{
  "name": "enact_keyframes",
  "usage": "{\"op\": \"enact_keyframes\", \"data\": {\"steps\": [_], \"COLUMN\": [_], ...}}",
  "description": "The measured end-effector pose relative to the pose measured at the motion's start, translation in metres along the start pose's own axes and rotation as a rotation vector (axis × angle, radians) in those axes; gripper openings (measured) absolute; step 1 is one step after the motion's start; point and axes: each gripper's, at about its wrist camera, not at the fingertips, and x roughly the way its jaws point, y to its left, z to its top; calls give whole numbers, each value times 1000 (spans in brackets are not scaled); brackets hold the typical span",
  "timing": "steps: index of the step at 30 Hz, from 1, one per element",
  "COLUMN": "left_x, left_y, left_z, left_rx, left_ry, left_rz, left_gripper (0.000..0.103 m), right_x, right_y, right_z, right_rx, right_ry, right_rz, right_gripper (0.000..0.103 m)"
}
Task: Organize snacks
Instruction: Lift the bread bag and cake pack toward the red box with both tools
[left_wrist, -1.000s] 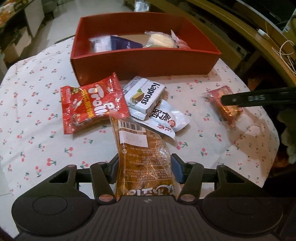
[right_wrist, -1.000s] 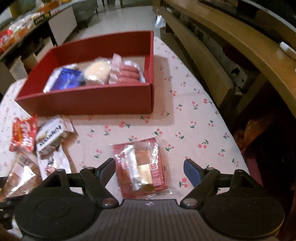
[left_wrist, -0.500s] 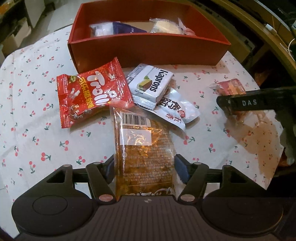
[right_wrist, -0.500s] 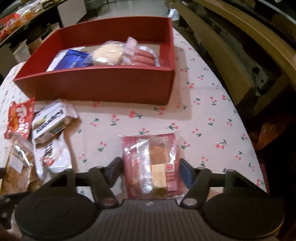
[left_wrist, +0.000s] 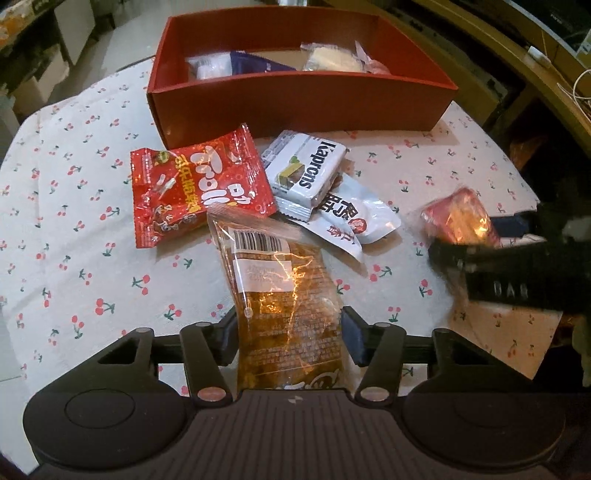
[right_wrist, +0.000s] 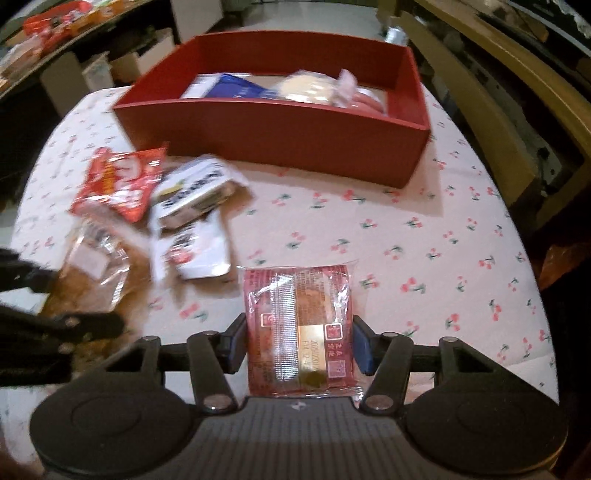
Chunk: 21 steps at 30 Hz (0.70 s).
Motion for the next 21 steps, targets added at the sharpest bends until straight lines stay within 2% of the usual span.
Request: {"op": "enact_keyframes", "data": {"steps": [4, 9, 14, 17, 19, 21], "left_x": [0, 5, 9, 11, 10, 8], "left_y": [1, -1, -6, -11, -14, -14], "left_z": [-4, -8, -8, -9, -10, -11], "left_rx": [-17, -16, 19, 43, 50, 44], "left_ry": [5, 16, 13, 10, 6, 1], "left_rz": [-7, 11, 34, 60, 73, 71], "left_gripper": [63, 73, 77, 76, 74, 67], "right_x": [-4, 2, 8, 8, 7, 4], "right_y": [14, 22, 24, 24, 25, 28], "right_z": [-7, -10, -10, -10, -11, -13], "right_rx": [-16, -37, -61, -62, -65, -85], "right_ry": [1, 23, 39, 34, 33, 26], "right_rz": [17, 19, 3, 3, 0, -14], "right_gripper": [73, 73, 75, 77, 73, 73]}}
